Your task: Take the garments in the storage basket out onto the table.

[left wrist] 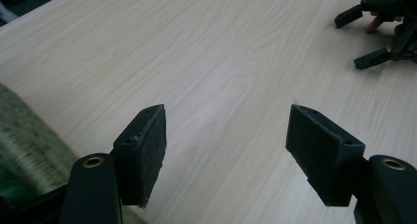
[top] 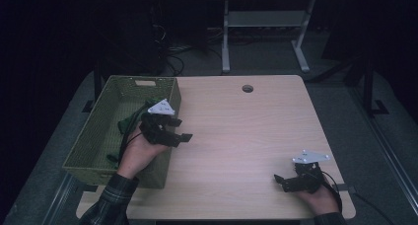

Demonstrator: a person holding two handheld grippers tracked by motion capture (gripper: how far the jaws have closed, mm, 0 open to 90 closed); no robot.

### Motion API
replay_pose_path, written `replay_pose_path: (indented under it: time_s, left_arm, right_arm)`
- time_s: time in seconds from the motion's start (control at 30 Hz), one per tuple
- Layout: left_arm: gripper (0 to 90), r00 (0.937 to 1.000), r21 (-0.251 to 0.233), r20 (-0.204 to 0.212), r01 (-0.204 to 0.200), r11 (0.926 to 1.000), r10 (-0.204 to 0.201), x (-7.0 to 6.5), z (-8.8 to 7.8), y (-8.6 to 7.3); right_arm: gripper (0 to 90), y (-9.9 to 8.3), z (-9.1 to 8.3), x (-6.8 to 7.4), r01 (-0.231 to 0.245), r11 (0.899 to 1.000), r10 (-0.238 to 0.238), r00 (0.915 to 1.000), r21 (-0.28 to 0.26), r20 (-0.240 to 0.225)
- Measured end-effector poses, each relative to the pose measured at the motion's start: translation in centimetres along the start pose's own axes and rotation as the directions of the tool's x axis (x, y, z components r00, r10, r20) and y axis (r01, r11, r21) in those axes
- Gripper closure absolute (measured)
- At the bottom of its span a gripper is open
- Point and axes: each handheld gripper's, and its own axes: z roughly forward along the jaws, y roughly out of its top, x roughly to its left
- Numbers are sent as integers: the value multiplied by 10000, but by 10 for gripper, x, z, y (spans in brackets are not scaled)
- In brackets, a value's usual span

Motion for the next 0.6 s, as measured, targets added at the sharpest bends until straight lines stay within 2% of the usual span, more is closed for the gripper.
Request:
replay_pose_path:
  time_s: [0.1,0.47,0.6]
  left_arm:
    - [367,9999,-3,-156,5,10000,-5,6,-8,-3]
    - [540,9950,-82,-780,615,9981,-619,27,-31,-15]
    - [564,9924,5,-953,776,9970,-772,34,-37,-21]
  right_arm:
    - [18,0,0,0,-2,10000,2,10000,2,0]
    - [18,0,0,0,-4,10000,4,10000,-3,-8]
    - [19,0,0,0,-7,10000,7,10000,3,-2]
